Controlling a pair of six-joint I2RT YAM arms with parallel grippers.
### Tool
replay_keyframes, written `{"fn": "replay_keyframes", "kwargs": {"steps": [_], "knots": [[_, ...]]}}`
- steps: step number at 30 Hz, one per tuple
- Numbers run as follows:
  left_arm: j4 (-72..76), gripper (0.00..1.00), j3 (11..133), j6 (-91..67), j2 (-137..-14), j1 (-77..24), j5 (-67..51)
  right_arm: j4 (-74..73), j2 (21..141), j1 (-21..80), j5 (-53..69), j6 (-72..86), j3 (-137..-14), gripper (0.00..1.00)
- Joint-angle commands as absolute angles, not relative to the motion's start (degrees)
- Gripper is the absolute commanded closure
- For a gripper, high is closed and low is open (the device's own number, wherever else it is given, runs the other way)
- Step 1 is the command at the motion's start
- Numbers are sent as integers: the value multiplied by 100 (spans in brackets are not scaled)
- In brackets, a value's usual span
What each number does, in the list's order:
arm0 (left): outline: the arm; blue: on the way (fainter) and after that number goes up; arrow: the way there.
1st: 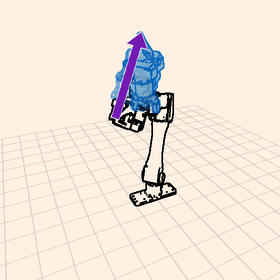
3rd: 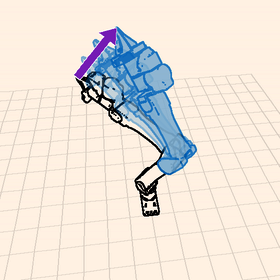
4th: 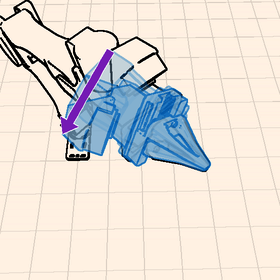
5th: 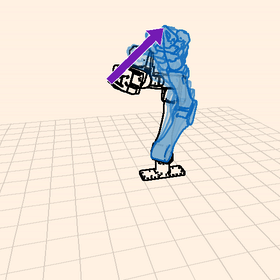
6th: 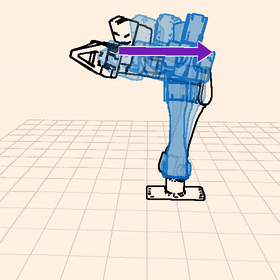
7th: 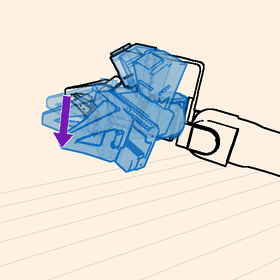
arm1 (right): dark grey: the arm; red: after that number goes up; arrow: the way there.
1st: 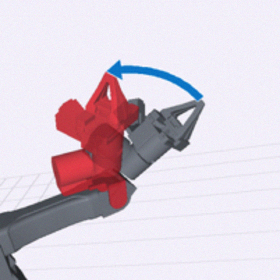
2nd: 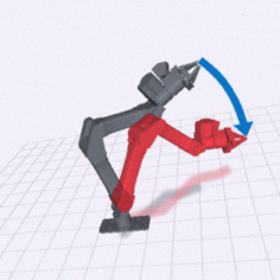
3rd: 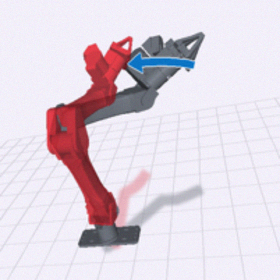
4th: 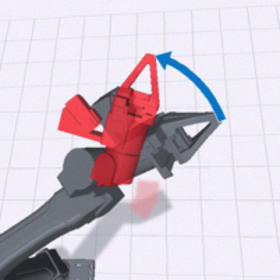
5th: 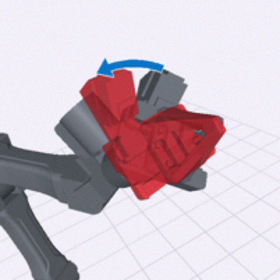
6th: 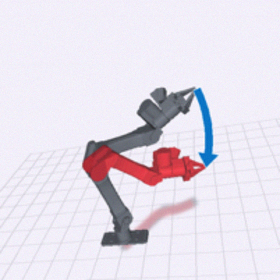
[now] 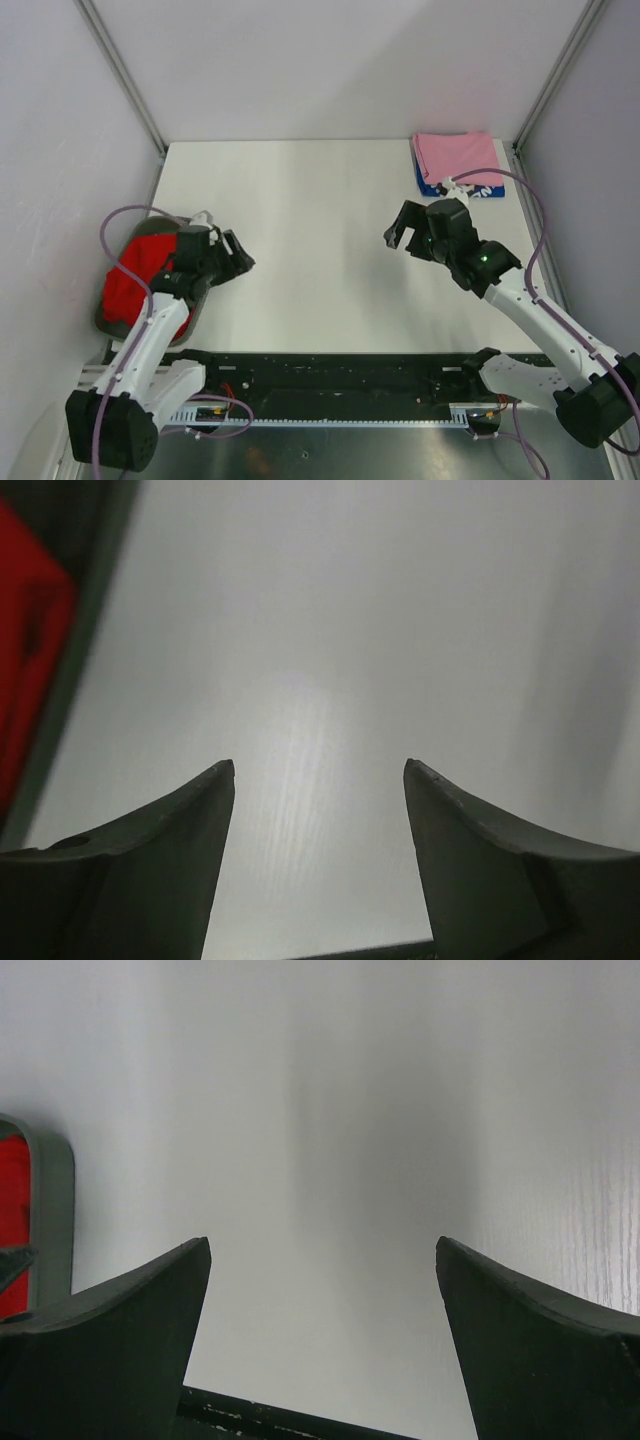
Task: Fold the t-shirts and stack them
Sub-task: Grab crumpled tshirt from bin with the left arm
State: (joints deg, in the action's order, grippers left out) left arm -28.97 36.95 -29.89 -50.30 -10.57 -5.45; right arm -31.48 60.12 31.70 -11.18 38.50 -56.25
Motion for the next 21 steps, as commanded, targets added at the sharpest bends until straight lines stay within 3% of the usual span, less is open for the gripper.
{"fn": "replay_keyframes", "kwargs": {"steps": [1,8,21], "knots": [[-3021,25,4064,-3736,-5359,-227,333,-3156,5974,3280,-1200,3742,-5636,1],[-3031,20,4599,-4204,-6363,1219,1204,-3243,5955,3422,-1152,3701,-5612,1],[-3040,11,4988,-4896,-8413,2311,2248,-3227,5957,3437,-890,3511,-5567,1]]}}
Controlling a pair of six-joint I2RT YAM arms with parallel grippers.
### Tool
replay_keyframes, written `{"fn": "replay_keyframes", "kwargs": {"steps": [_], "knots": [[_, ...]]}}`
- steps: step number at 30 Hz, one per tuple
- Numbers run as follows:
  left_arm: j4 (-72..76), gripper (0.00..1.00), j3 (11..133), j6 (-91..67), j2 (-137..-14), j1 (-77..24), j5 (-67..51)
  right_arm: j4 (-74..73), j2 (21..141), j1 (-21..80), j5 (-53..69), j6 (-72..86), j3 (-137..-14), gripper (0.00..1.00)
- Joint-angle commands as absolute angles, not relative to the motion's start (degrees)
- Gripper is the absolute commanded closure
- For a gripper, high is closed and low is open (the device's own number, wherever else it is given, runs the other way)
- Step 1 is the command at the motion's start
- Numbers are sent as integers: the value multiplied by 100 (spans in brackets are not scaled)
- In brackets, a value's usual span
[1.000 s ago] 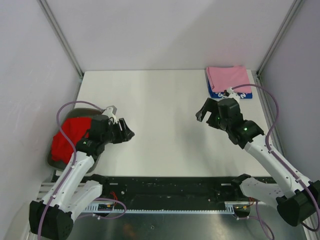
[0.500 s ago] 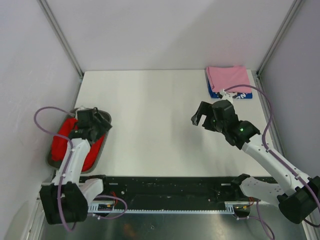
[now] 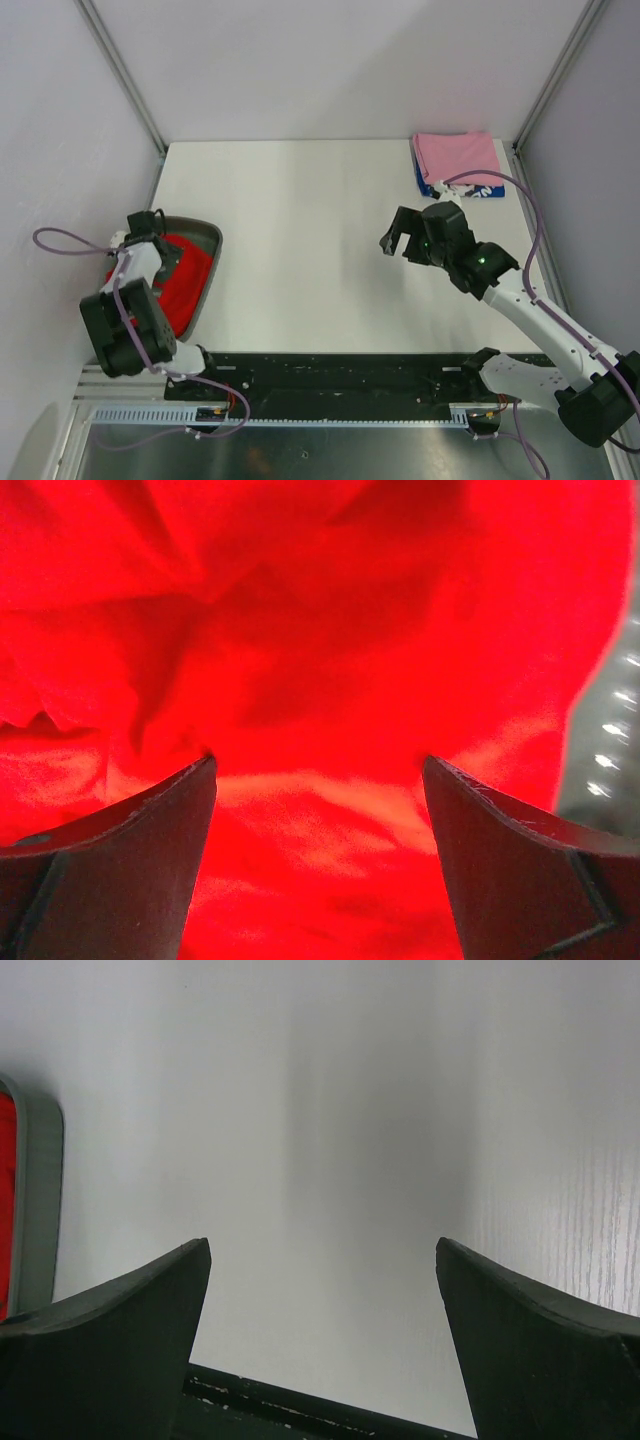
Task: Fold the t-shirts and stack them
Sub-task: Grab crumpled tshirt from bin with the left arm
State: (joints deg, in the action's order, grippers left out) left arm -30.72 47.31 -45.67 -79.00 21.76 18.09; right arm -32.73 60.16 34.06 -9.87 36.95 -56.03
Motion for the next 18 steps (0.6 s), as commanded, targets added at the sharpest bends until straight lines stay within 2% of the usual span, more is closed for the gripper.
{"fn": "replay_keyframes", "kwargs": {"steps": [1,3,5,6,8,10,13,18], "knots": [[-3040,12,4994,-4931,-8575,2338,2253,-3226,5971,3437,-863,3500,-5565,1],[-3041,17,5037,-4931,-8843,2375,2209,-3224,5982,3432,-809,3485,-5564,1],[-3032,29,5076,-4911,-8992,2385,2123,-3232,5980,3433,-780,3471,-5559,1],[-3032,40,5074,-4912,-9009,2388,2090,-3233,5974,3435,-768,3467,-5561,1],[-3030,70,5065,-4893,-8925,2390,2052,-3236,5978,3436,-750,3453,-5559,1],[-3038,91,5072,-4827,-8729,2388,2051,-3222,5981,3436,-719,3445,-5556,1],[-3040,99,5118,-4649,-8138,2389,1972,-3202,5989,3434,-671,3439,-5555,1],[-3039,100,5325,-4260,-6710,2343,1623,-3141,6004,3436,-582,3429,-5554,1]]}}
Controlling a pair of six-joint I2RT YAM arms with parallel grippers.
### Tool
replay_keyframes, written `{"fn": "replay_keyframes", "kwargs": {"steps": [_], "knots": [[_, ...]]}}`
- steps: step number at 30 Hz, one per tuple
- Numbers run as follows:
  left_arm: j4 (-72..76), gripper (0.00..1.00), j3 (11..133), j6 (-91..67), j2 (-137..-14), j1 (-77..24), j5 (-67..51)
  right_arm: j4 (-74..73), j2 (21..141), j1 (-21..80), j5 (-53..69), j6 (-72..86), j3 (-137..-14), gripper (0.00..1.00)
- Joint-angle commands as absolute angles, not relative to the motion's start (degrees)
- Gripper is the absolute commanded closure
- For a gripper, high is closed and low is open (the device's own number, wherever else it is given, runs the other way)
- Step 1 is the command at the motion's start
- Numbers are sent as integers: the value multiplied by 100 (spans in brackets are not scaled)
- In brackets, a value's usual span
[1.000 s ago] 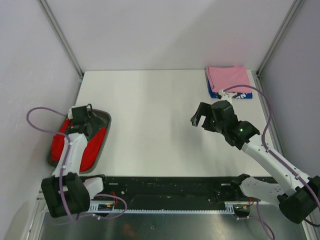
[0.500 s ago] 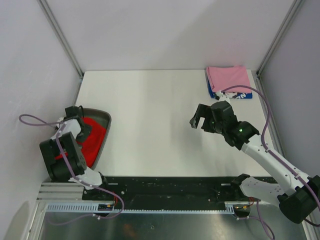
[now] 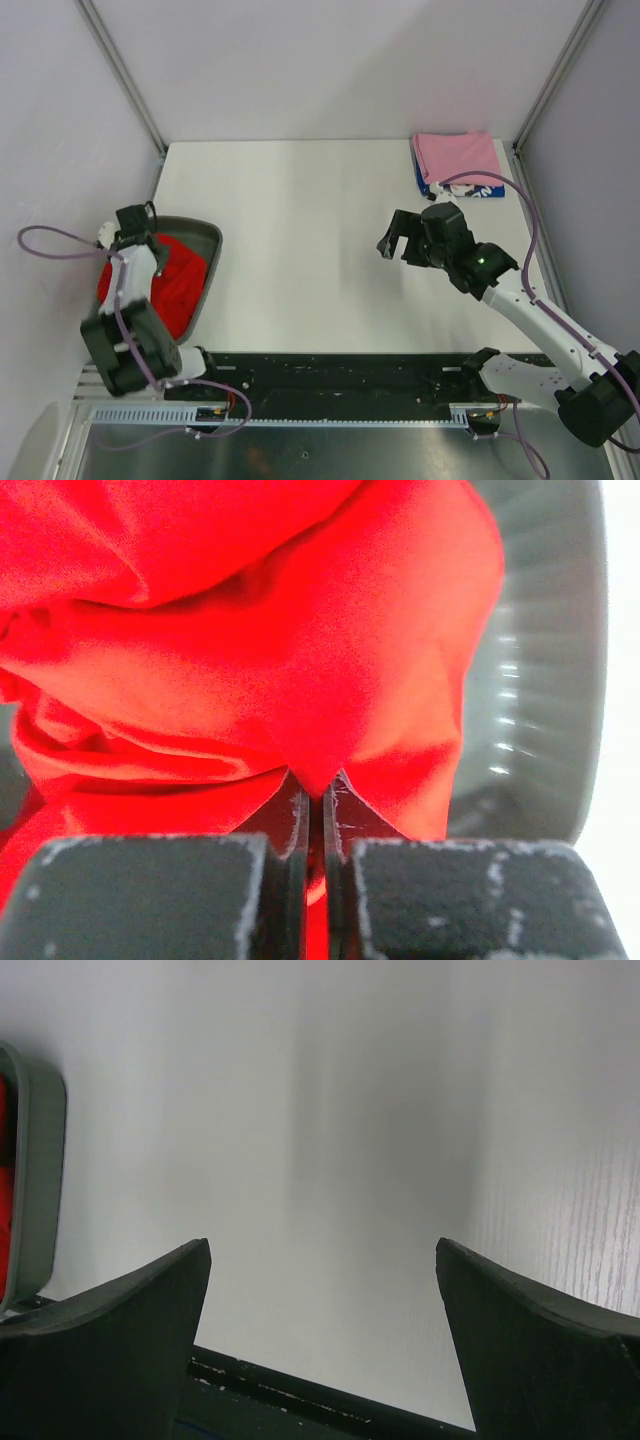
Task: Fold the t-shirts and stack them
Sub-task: Grab crumpled tshirt from bin with the left arm, then move the tshirt to the center of the board
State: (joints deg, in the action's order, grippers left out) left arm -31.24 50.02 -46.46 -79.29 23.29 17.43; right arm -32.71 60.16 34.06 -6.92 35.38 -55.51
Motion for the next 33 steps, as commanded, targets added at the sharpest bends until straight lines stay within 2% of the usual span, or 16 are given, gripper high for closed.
{"fn": "replay_keyframes", "kwargs": {"steps": [1,6,11,19,28,29,33], "knots": [[-3040,100,5422,-4174,-6423,2305,1554,-3131,6004,3436,-568,3424,-5559,1],[-3023,100,6116,-3840,-5324,1766,1136,-3051,5974,3424,-524,3403,-5558,1],[-3023,100,7084,-3471,-5035,601,889,-2960,5851,3356,-429,3413,-5590,1],[-3008,100,8129,-2940,-5510,-1689,662,-3133,5638,2938,-439,3320,-5816,1],[-2814,99,7871,-2814,-6804,-3701,360,-3484,5454,2643,-558,3354,-5898,1],[-2778,94,7838,-2818,-7037,-3806,202,-3526,5487,2649,-573,3369,-5898,1],[-2730,47,7771,-2761,-7944,-4045,-265,-3671,5712,2778,-638,3367,-5885,1]]}}
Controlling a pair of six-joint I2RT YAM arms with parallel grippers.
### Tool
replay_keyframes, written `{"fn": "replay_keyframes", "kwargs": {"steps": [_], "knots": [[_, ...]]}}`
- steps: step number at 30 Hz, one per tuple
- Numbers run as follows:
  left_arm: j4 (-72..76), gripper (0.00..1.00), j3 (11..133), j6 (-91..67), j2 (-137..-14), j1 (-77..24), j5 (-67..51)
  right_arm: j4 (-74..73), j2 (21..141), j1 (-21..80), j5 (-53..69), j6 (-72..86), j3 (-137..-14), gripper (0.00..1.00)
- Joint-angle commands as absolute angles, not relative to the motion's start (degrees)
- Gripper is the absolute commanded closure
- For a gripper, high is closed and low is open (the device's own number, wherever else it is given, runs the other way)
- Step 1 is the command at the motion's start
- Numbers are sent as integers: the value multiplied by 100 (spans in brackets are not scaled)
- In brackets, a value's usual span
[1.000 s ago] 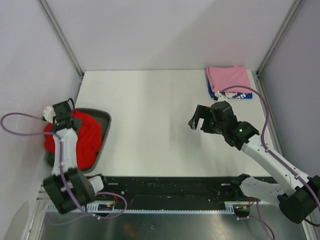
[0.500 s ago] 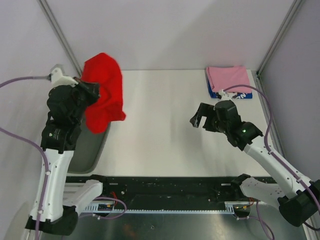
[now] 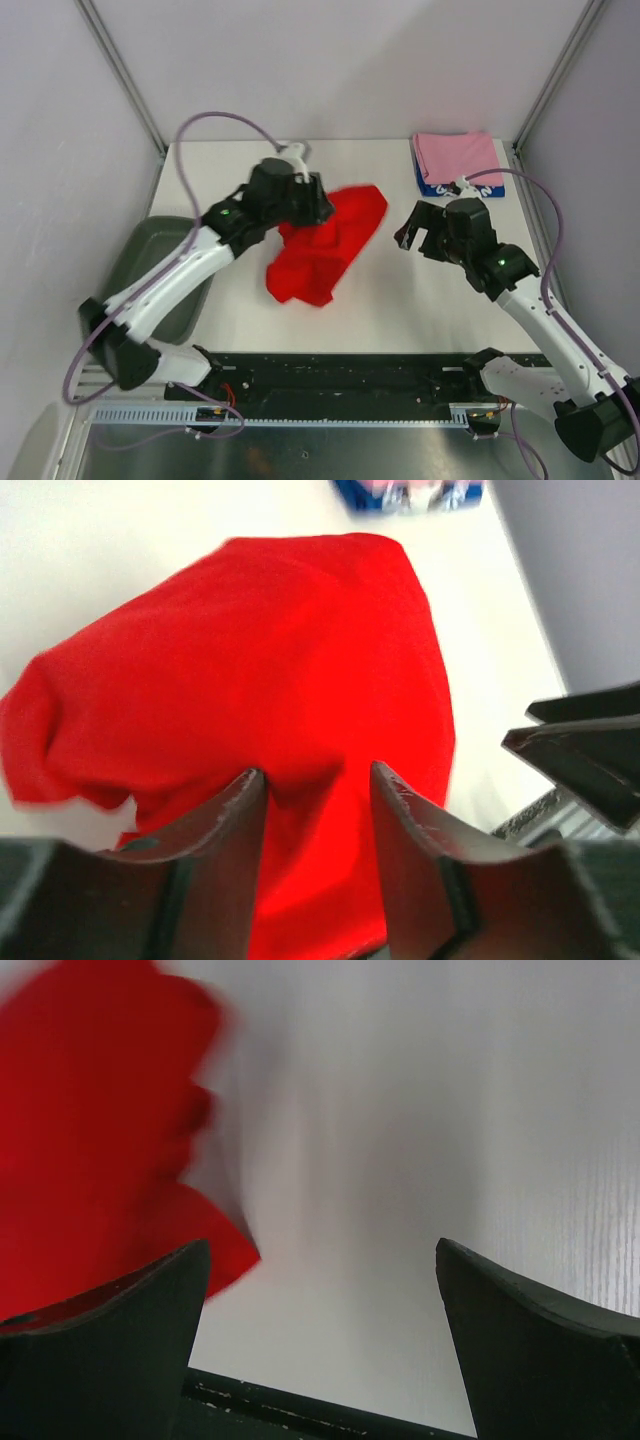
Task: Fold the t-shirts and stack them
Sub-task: Move the tshirt to the center of the board, then flatten out the tshirt
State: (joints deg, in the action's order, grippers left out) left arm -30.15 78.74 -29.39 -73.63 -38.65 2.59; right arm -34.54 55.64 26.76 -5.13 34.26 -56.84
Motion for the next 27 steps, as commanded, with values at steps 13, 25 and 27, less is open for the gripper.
{"fn": "replay_keyframes", "kwargs": {"steps": [13,25,27], "knots": [[-2697,20,6306,-2948,-6842,-3406,107,-3022,6242,4038,-913,3636,-5384,1],[-2702,28,4526,-3526,-5747,-2051,-211,-1644,7907,6158,-1224,3865,-5574,21],[-2704,28,4443,-3531,-5634,-1807,-270,-1642,8307,6406,-1323,3805,-5797,26]]}}
